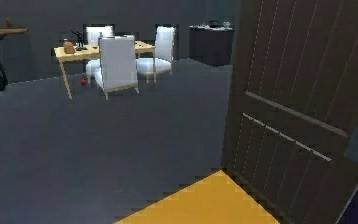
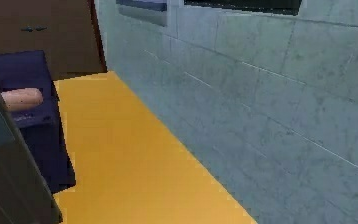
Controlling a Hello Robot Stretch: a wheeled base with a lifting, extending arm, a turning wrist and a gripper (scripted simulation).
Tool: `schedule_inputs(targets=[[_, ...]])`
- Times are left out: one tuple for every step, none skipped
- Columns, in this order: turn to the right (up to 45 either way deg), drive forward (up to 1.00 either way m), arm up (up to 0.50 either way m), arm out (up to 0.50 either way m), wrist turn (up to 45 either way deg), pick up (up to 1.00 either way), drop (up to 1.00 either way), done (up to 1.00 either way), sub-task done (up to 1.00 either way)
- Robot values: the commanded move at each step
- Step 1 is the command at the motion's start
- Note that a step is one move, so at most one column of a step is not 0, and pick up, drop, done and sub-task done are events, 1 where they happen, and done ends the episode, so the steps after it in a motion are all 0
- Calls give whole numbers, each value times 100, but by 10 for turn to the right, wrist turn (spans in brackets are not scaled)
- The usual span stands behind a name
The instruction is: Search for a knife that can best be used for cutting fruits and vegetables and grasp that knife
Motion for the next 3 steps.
schedule_inputs(targets=[[-30, 0, 0, 0, 0, 0, 0, 0, 0], [450, 0, 0, 0, 0, 0, 0, 0, 0], [450, 0, 0, 0, 0, 0, 0, 0, 0]])
